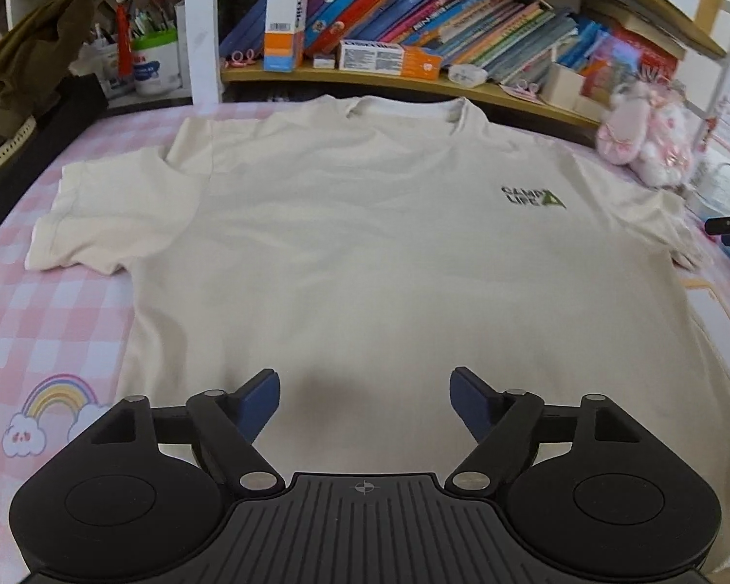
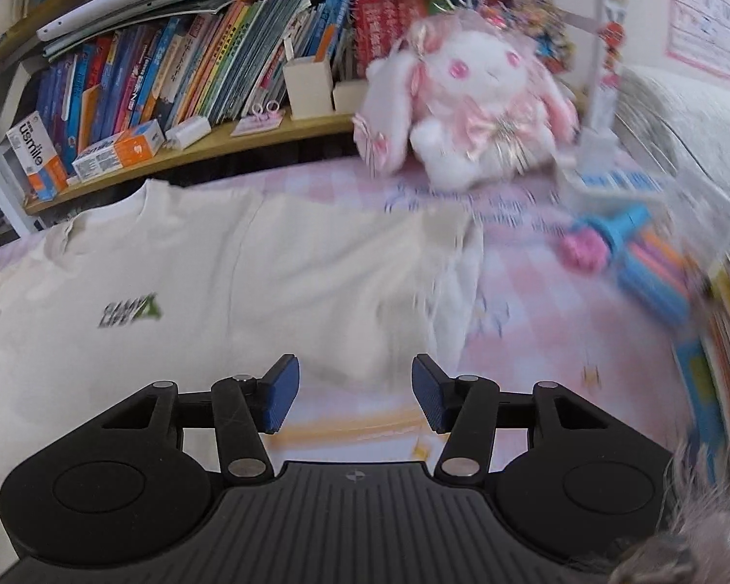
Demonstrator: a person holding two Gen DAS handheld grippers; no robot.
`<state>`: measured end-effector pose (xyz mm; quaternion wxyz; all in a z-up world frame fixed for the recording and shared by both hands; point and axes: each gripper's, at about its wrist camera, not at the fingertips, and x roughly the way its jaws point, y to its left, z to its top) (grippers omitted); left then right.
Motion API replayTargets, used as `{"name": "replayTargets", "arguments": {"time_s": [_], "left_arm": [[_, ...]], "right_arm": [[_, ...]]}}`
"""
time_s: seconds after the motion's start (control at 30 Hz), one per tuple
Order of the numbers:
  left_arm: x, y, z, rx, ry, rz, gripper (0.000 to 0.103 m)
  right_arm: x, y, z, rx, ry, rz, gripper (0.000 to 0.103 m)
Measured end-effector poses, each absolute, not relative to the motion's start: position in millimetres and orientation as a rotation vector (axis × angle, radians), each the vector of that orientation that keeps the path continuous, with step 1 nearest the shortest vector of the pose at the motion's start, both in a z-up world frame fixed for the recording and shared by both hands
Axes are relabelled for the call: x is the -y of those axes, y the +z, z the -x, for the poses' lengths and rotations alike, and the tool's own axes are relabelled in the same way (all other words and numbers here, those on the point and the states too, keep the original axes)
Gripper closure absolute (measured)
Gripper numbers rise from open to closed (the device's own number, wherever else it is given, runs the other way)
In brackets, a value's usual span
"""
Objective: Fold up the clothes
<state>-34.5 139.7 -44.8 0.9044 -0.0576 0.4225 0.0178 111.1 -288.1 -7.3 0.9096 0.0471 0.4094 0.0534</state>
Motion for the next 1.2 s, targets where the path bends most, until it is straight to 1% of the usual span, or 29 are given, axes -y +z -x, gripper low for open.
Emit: {"name": "replayTargets", "arguments": {"time_s": [0.3, 0.43, 0.47, 0.5, 0.57, 0.6, 0.63, 0.8, 0.9, 0.97, 1.0, 1.07, 1.13, 1.17, 1.2], "left_arm": [[-115.4, -60.0, 4.9, -0.941, 0.086, 0.085, 0.023], [-103.5, -64.2, 0.4, -0.953, 0.086, 0.018, 0.016], [-102.2, -64.7, 0.3, -0.953, 0.085, 0.013, 0.016], [-101.7, -65.0, 0.4, -0.952, 0.085, 0.015, 0.014], [-100.7, -65.7, 0.6, -0.949, 0.084, 0.018, 0.013], [-100.7, -65.8, 0.6, -0.949, 0.083, 0.018, 0.012], [-100.9, -65.7, 0.7, -0.950, 0.081, 0.018, 0.012], [-101.9, -65.2, 1.1, -0.954, 0.073, 0.016, 0.011], [-103.7, -65.7, -1.1, -0.958, 0.062, 0.012, 0.009], [-104.6, -65.9, -2.1, -0.961, 0.060, 0.013, 0.008], [-104.7, -66.2, -2.0, -0.960, 0.057, 0.010, 0.008], [-104.9, -66.9, -1.9, -0.958, 0.050, 0.006, 0.007], [-105.4, -67.7, -2.3, -0.957, 0.045, 0.005, 0.005], [-106.0, -67.9, -2.8, -0.957, 0.041, 0.004, 0.005], [-106.9, -68.1, -3.3, -0.958, 0.037, 0.003, 0.005]], "right_arm": [[307.2, -24.0, -168.8, -0.856, 0.178, -0.083, 0.054], [312.2, -36.6, -184.5, -0.872, 0.183, -0.092, 0.054], [312.6, -40.1, -186.5, -0.877, 0.185, -0.091, 0.054], [313.3, -43.5, -188.0, -0.883, 0.188, -0.092, 0.056], [315.5, -49.1, -190.1, -0.899, 0.201, -0.104, 0.072], [317.2, -50.8, -190.5, -0.902, 0.207, -0.113, 0.096], [319.7, -50.1, -190.3, -0.900, 0.206, -0.119, 0.099], [345.6, -21.6, -170.9, -0.800, 0.149, -0.221, 0.099], [353.1, -29.1, -170.9, -0.860, 0.143, -0.247, 0.096], [355.3, -33.2, -171.4, -0.885, 0.127, -0.239, 0.092], [357.0, -34.2, -171.3, -0.895, 0.129, -0.257, 0.078], [358.7, -33.8, -169.2, -0.893, 0.118, -0.289, 0.055], [356.5, -36.5, -169.5, -0.918, 0.107, -0.299, 0.056], [354.1, -39.3, -170.2, -0.940, 0.108, -0.296, 0.067], [351.1, -41.7, -170.4, -0.960, 0.114, -0.287, 0.095]]}}
